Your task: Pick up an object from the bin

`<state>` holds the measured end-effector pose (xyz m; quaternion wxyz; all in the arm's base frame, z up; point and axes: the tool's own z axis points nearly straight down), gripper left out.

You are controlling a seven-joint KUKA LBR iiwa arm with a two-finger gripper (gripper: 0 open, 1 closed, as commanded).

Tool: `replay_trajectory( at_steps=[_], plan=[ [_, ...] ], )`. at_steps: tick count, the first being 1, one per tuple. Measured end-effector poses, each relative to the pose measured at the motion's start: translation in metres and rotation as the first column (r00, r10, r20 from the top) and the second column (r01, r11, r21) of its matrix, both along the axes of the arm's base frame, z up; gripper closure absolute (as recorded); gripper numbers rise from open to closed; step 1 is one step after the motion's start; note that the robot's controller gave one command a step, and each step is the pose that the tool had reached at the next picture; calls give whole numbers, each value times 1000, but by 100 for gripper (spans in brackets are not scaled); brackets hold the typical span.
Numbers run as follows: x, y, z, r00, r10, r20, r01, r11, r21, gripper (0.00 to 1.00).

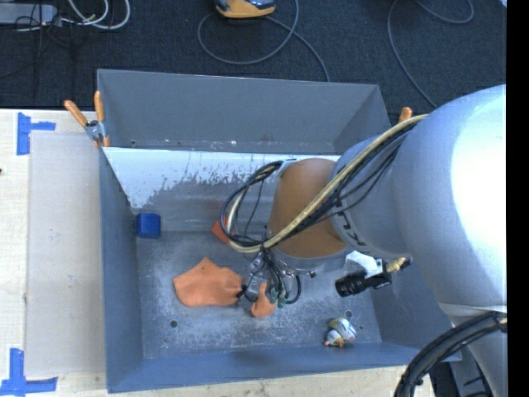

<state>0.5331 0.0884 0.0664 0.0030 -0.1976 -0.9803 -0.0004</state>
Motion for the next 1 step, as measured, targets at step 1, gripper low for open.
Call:
replay_trajectory(
  at_steps=[1],
  plan=[
    [0,0,3,1000,-12,0,12,1000,0,100]
  ],
)
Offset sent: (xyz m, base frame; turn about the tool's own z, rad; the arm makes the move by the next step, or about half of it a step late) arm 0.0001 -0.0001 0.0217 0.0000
